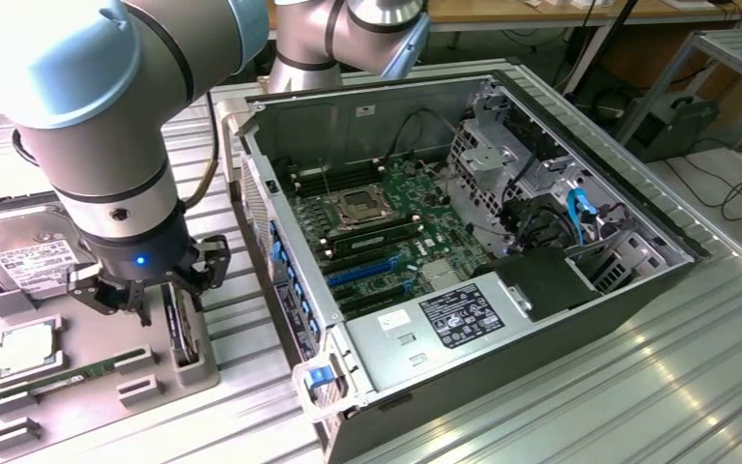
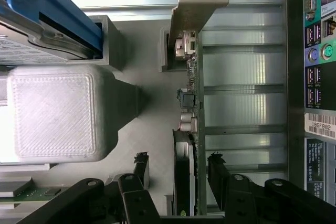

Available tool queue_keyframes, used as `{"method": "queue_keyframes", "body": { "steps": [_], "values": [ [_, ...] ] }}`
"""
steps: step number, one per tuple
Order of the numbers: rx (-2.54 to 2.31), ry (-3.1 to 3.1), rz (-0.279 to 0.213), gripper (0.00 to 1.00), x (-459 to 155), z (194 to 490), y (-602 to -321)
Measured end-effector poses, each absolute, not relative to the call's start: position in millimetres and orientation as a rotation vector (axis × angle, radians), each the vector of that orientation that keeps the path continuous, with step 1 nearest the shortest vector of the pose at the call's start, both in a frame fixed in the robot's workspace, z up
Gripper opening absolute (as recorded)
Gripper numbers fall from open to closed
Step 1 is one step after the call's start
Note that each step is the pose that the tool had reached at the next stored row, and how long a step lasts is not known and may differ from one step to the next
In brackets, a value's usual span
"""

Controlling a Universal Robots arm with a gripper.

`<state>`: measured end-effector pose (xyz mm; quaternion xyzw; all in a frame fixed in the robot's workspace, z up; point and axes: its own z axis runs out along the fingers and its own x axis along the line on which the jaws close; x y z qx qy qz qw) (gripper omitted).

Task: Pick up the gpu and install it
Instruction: 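Pick up the gpu and move the gpu toward the slot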

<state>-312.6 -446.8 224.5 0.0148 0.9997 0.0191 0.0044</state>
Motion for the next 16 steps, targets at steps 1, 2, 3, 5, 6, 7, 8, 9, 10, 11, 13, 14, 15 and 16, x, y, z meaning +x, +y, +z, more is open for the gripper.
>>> {"method": "queue_keyframes", "body": {
  "steps": [1,2,3,5,6,7,8,9,10,11,13,14,15,16],
  "values": [
    [0.046,3.132,0.06,0.57,-312.6,224.5,-446.8],
    [0.046,3.132,0.06,0.56,-312.6,224.4,-446.8],
    [0.046,3.132,0.06,0.56,-312.6,224.2,-446.8],
    [0.046,3.132,0.06,0.49,-312.6,223.9,-446.8],
    [0.046,3.132,0.06,0.49,-312.6,223.7,-446.8],
    [0.046,3.132,0.06,0.49,-312.6,223.5,-446.8],
    [0.046,3.132,0.06,0.49,-312.6,223.2,-446.8],
    [0.046,3.132,0.06,0.49,-312.6,223.0,-446.8],
    [0.046,3.132,0.06,0.49,-312.5,222.8,-446.8],
    [0.046,3.132,0.06,0.49,-312.5,222.7,-446.8],
    [0.046,3.132,0.06,0.49,-312.4,222.5,-446.3],
    [0.046,3.132,0.06,0.49,-312.5,222.4,-446.0],
    [0.046,3.132,0.06,0.49,-312.5,222.6,-445.5],
    [0.045,3.132,0.06,0.49,-312.5,222.4,-445.0]
  ]
}}
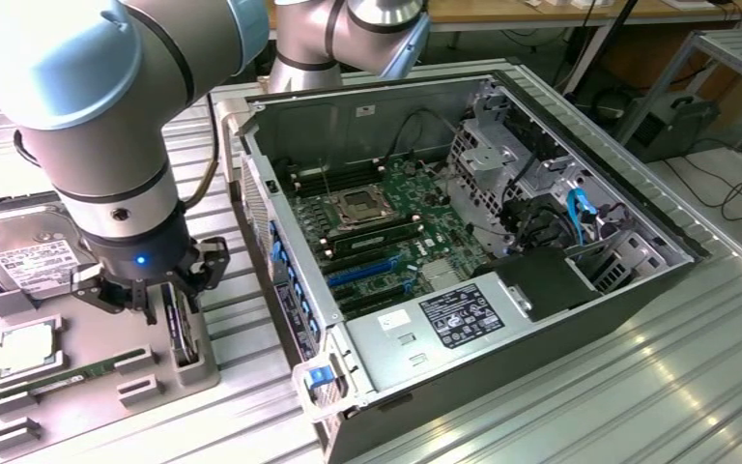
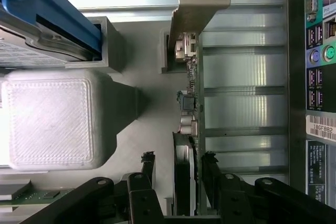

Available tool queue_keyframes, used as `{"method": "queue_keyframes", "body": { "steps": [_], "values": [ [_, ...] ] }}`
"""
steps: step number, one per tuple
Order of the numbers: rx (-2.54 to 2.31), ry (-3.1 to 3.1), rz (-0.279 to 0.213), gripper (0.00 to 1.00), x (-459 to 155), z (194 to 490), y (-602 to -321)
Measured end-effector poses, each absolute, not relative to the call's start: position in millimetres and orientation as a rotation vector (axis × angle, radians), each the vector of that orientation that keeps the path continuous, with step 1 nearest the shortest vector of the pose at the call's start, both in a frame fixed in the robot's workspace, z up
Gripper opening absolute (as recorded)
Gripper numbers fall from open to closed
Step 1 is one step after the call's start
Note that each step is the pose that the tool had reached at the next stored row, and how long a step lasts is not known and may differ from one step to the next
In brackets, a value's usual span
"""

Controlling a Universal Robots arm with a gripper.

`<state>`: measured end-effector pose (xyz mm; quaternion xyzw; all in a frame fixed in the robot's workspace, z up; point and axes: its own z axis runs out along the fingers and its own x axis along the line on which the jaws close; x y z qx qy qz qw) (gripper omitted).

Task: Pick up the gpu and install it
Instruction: 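Pick up the gpu and move the gpu toward the slot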

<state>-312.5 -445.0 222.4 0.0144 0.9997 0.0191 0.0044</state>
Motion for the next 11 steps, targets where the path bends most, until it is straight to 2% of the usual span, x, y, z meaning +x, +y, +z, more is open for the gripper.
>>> {"method": "queue_keyframes", "body": {
  "steps": [11],
  "values": [
    [0.007,3.133,0.058,0.47,-311.6,221.8,-445.1]
  ]
}}
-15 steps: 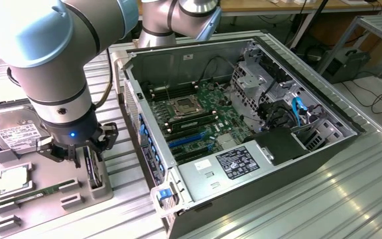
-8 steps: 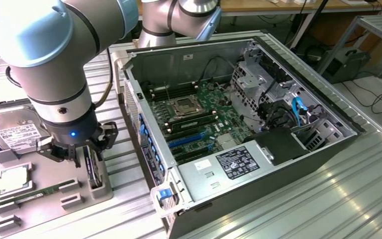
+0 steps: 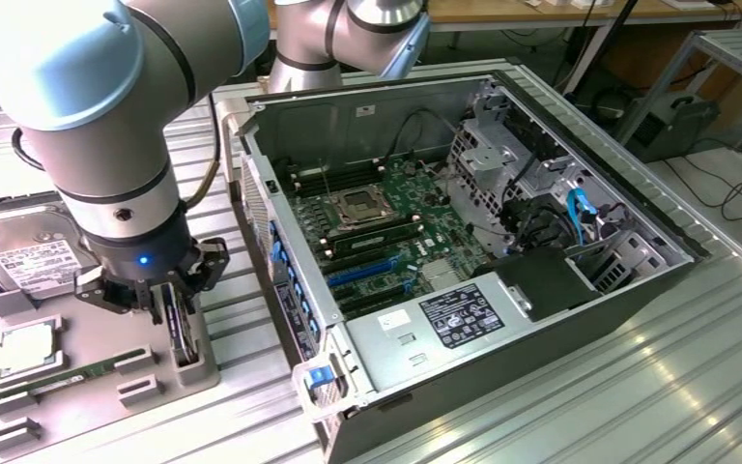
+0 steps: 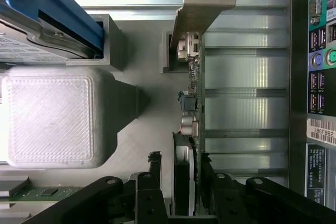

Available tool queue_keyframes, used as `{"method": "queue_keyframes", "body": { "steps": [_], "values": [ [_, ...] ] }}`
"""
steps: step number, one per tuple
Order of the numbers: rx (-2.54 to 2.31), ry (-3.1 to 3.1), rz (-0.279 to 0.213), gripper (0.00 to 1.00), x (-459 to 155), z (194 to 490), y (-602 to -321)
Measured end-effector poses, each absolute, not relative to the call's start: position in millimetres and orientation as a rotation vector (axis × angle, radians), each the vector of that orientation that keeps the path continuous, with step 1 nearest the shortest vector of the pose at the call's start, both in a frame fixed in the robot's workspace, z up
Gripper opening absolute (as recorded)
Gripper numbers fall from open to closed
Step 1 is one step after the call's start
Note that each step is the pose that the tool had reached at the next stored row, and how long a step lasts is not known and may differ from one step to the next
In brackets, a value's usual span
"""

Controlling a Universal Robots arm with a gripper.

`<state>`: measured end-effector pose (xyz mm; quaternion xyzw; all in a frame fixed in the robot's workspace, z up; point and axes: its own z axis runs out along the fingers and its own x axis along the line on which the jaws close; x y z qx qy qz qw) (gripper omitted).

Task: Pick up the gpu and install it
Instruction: 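Pick up the gpu and move the gpu toward the slot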

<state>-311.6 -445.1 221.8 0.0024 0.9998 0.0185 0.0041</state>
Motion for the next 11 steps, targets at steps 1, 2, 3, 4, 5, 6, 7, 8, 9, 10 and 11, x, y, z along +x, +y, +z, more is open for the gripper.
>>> {"method": "queue_keyframes", "body": {
  "steps": [1,2,3,4,5,6,7,8,9,10,11],
  "values": [
    [0.007,3.133,0.058,0.4,-311.5,221.7,-445.0],
    [0.007,3.133,0.058,0.4,-311.5,221.7,-445.0],
    [0.007,3.133,0.058,0.4,-311.4,221.6,-445.0],
    [0.007,3.133,0.058,0.4,-311.2,221.5,-445.0],
    [0.007,3.133,0.058,0.38,-311.2,221.4,-445.0],
    [0.007,3.133,0.058,0.32,-311.2,221.4,-445.0],
    [0.007,3.133,0.057,0.32,-311.2,221.4,-445.1],
    [0.007,3.133,0.058,0.27,-311.2,221.3,-445.1],
    [0.007,3.133,0.058,0.27,-311.2,221.3,-445.1],
    [0.007,3.133,0.058,0.27,-311.2,221.2,-445.0],
    [0.007,3.133,0.058,0.27,-311.2,221.2,-445.0]
  ]
}}
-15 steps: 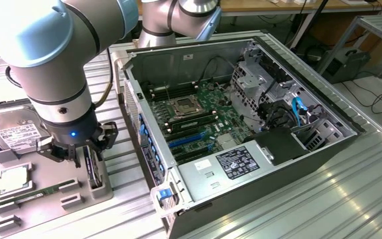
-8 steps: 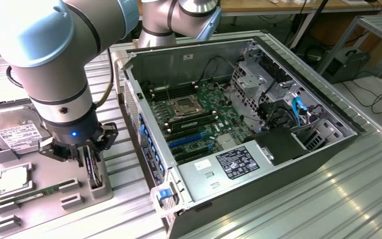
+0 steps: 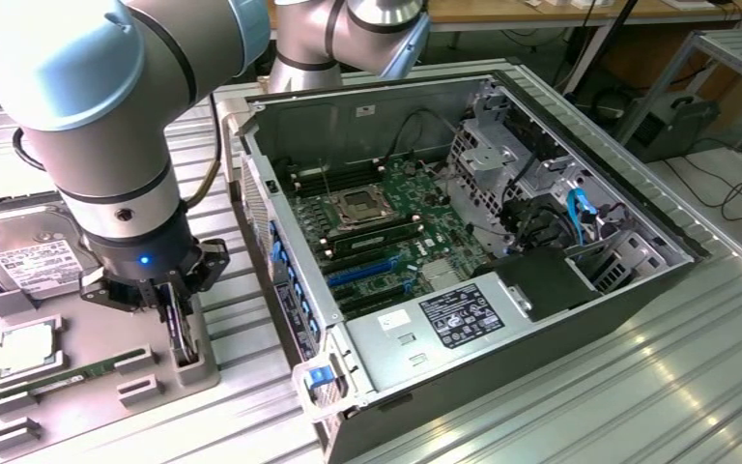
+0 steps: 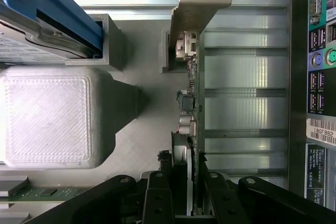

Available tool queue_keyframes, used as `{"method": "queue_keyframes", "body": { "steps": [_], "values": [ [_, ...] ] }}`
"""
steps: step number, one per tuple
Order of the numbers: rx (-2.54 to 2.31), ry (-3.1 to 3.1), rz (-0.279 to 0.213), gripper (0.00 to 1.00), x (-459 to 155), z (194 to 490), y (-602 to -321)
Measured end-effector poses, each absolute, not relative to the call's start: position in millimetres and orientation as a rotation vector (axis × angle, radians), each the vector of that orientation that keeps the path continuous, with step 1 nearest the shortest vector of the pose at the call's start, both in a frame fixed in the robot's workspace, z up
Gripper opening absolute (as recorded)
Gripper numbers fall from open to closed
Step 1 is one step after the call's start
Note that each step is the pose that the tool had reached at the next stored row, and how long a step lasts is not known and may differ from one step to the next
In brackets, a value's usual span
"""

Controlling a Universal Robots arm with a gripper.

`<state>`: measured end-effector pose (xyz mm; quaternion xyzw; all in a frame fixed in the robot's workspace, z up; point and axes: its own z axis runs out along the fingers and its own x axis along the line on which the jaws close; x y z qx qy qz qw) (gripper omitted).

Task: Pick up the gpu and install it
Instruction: 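Pick up the gpu and move the gpu toward the slot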

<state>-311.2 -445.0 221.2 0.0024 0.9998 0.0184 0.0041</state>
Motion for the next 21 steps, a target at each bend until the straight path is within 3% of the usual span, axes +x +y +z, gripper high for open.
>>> {"method": "queue_keyframes", "body": {
  "steps": [21],
  "values": [
    [0.007,3.133,0.058,0.27,-311.2,230.9,-445.0]
  ]
}}
